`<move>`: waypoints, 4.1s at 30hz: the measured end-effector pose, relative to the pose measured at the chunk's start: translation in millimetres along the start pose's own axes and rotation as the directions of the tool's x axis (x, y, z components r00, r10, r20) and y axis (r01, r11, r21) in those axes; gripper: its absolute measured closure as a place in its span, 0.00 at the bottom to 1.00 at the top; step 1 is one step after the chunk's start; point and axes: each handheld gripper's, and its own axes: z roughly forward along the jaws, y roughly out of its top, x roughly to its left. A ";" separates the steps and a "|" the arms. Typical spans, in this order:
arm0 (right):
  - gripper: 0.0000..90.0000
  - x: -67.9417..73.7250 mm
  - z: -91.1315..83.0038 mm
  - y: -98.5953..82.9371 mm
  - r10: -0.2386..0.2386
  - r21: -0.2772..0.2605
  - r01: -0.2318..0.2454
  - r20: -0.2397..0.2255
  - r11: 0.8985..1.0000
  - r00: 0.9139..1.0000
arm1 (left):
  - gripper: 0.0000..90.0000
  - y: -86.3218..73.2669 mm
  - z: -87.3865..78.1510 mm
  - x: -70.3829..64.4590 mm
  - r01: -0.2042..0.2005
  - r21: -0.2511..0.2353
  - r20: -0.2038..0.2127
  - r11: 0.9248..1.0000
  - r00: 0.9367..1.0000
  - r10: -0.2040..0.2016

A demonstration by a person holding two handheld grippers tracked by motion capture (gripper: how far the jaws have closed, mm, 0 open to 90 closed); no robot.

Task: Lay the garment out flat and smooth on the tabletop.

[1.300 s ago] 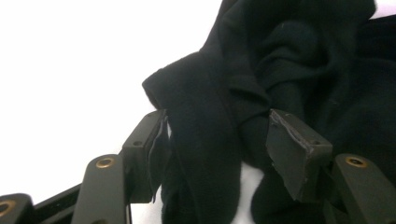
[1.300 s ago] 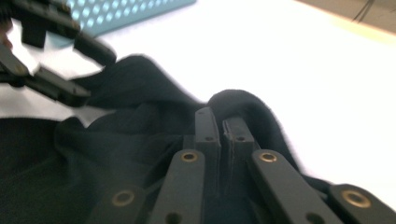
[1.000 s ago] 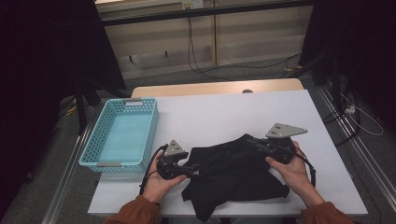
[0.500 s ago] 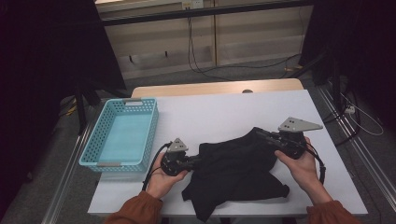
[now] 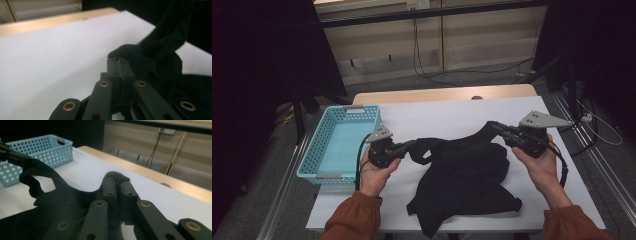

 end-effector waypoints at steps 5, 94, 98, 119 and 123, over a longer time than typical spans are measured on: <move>0.95 -12.7 -15.5 11.3 -0.001 -0.038 0.003 0.037 0.999 0.999 | 1.00 18.7 -13.0 2.9 0.017 -0.077 -0.022 0.997 1.000 -0.019; 0.94 55.1 -31.1 -83.6 -0.060 0.240 0.059 -0.003 0.969 0.998 | 0.28 -40.4 30.7 3.7 -0.038 0.160 -0.102 0.986 0.993 0.055; 0.94 32.5 -35.9 -84.9 -0.043 0.241 0.030 0.046 0.970 0.998 | 0.27 -41.3 33.3 1.1 -0.044 0.167 -0.093 0.985 0.994 0.060; 0.66 5.1 -23.3 -85.5 -0.042 0.258 0.008 0.126 0.966 0.991 | 0.16 -44.6 43.6 -7.1 -0.058 0.156 -0.075 0.986 0.995 0.071; 0.66 19.2 -30.1 -73.2 -0.060 0.204 0.036 0.109 0.978 0.992 | 0.17 -40.9 47.4 -7.5 -0.071 0.130 -0.070 0.989 0.994 0.080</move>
